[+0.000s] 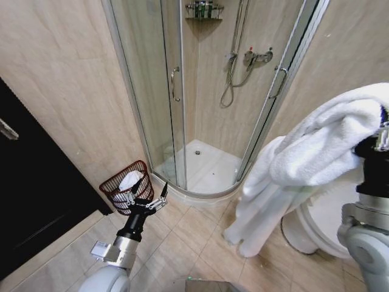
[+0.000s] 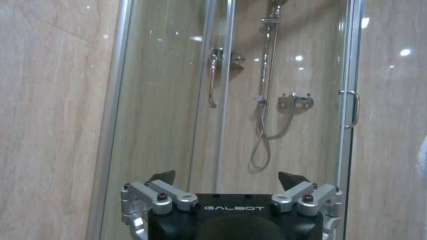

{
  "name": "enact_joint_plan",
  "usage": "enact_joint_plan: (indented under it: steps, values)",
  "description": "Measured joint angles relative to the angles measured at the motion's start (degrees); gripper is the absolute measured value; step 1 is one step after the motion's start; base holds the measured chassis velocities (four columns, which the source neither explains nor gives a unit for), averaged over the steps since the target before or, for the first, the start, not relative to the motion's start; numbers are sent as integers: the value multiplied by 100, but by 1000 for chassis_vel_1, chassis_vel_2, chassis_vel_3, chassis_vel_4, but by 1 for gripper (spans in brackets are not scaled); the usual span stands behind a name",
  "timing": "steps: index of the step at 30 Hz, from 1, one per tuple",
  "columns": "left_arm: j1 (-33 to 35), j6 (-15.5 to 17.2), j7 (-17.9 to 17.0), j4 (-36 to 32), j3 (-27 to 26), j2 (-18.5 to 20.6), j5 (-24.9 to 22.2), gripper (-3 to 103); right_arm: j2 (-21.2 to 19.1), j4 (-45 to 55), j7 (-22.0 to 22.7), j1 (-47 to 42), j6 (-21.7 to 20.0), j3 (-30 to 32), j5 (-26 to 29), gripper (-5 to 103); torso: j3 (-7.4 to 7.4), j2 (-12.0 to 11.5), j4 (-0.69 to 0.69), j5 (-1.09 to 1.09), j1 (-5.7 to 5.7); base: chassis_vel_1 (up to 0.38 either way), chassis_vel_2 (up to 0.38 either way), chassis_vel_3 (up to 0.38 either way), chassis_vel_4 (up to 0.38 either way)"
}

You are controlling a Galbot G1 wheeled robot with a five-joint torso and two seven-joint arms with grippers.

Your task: Discard the used towel into the hamper.

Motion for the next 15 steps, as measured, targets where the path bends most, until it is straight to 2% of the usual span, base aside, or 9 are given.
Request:
enact_joint_plan:
  steps: [15]
  values:
    - [0, 0, 0, 0, 0, 0, 0, 100, -127, -2, -46, 99, 5, 130, 74, 10, 213, 376, 0, 0, 163, 0, 0, 0, 0]
